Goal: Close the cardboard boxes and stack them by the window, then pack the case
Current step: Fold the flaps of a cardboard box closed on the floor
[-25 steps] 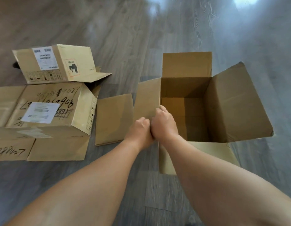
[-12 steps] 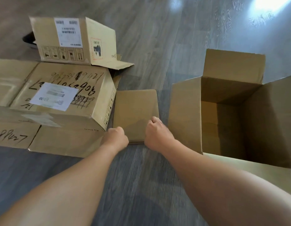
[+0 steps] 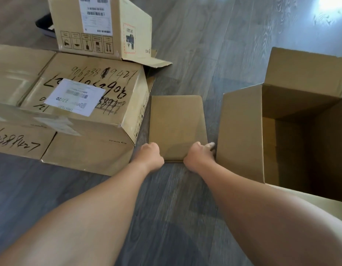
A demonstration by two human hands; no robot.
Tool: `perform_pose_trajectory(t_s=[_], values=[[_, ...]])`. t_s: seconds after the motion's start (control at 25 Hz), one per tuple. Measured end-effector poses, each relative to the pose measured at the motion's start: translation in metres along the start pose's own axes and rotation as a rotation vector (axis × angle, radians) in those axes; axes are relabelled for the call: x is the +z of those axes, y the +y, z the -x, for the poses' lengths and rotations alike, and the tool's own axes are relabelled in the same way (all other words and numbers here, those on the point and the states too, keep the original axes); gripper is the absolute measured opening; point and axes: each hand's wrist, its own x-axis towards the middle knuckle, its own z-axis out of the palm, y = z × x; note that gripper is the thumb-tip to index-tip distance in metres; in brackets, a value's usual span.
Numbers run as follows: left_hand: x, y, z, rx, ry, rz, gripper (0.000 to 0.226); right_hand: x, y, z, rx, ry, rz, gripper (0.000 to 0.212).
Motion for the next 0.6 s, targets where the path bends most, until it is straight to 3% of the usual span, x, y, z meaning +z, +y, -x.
perform_pose_trajectory(t_s=[0.24, 0.44, 0.6], values=[[-0.001, 0.002, 0.004, -0.044, 0.017, 0.061, 0.023, 0.015, 0.007, 0.004, -0.083, 0.111, 0.075, 0.059], [-0.014, 0.008, 0.016, -0.048, 0.146, 0.010, 0.028, -0.004, 0.006, 0.020, -0.178, 0.285, -0.047, 0.010], [-0.048, 0.017, 0.020, -0.040, 0.254, 0.013, 0.020, -0.039, -0.004, 0.039, -0.169, 0.354, -0.210, 0.014]])
